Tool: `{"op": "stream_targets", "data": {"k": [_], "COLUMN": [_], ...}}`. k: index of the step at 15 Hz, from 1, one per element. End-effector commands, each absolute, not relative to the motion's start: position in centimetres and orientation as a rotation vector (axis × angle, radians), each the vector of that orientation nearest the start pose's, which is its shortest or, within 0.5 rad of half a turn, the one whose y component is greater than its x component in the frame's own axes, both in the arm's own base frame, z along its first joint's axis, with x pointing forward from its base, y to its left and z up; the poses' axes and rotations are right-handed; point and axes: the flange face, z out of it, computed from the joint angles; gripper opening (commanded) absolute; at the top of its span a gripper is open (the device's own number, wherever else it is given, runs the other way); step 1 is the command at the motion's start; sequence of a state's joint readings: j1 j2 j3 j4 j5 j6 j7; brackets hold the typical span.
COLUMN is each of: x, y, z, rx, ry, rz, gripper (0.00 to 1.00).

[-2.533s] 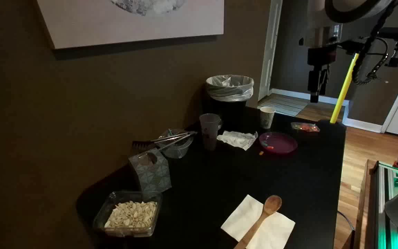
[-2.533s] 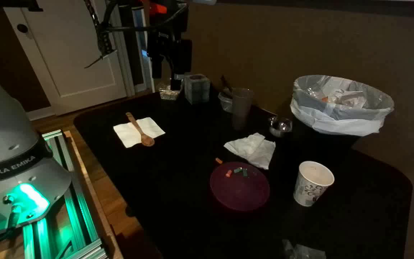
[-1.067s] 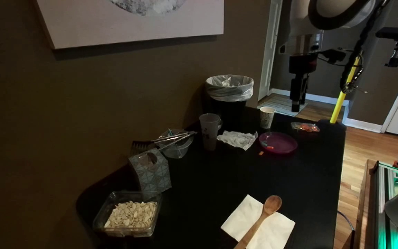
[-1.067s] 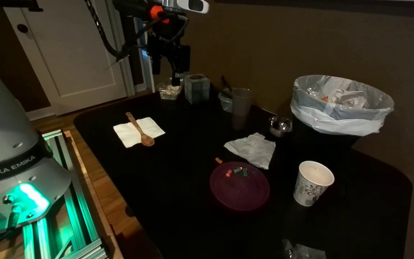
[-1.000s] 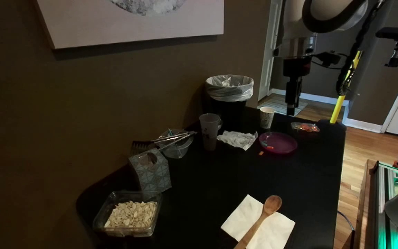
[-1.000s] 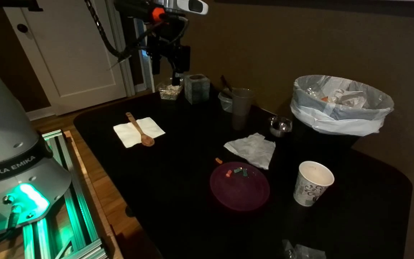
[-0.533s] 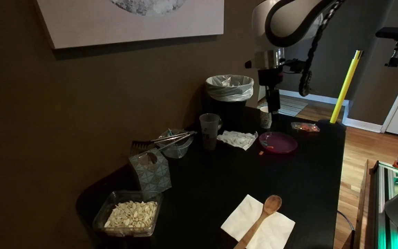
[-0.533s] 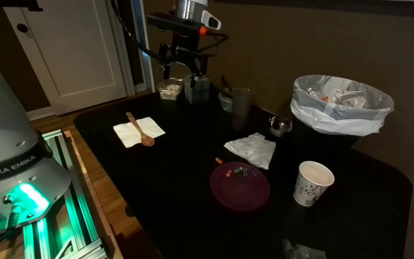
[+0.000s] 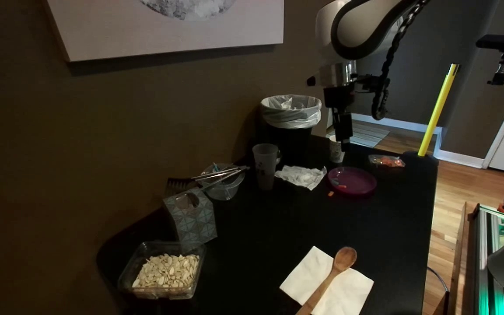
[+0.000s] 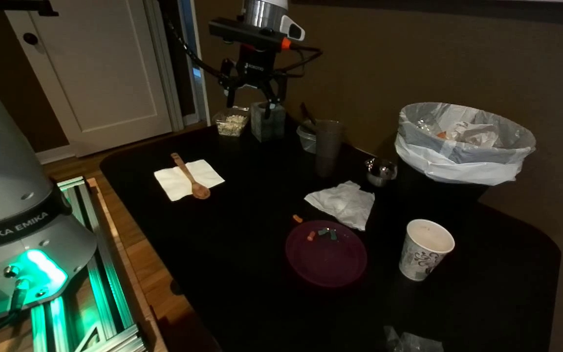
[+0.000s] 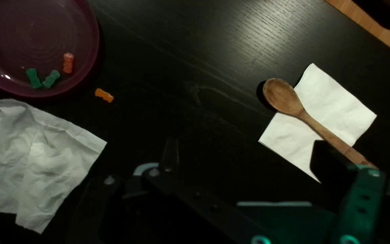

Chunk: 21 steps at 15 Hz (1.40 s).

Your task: Pick up the candy on the table surface and place it on the purple plate

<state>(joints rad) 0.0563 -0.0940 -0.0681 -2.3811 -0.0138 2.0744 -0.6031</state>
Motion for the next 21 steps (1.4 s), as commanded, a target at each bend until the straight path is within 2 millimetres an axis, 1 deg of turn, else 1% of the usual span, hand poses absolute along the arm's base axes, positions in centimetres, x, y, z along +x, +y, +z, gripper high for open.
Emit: {"op": "stream_targets", "data": {"k": [1,2,4,6,7,8,9,11,13,14,16,19,21], "x": [47.8,48.4,49.2,49.7,49.7,49.7,49.0,49.2,49.4,48.9,48.1,46.8,45.9], "y": [-3.3,-4.2,-6.8,-9.1,-10.0,-10.6,-9.6,-10.6,-10.7,-10.6,-11.4,-13.0,-13.7], "z": [33.2,32.7,31.7,30.0,29.1,27.9,29.9,28.1,27.5,27.4,26.1,24.3,23.2], "rx": [-2.757,-2.709,-2.621,-2.622,-2.618,-2.616,-2.653,-2.643,-2.637,-2.599,-2.535,-2.460,-2.444], "ry": [-1.132,-1.179,-1.251,-1.241,-1.218,-1.146,-1.197,-1.162,-1.158,-1.237,-1.388,-1.496,-1.508], "rz": [0.337,0.340,0.371,0.426,0.444,0.476,0.413,0.452,0.465,0.413,0.371,0.287,0.212], "gripper": [1.00,1.00,1.00,1.00,1.00,1.00,1.00,1.00,1.00,1.00,1.00,1.00,1.00]}}
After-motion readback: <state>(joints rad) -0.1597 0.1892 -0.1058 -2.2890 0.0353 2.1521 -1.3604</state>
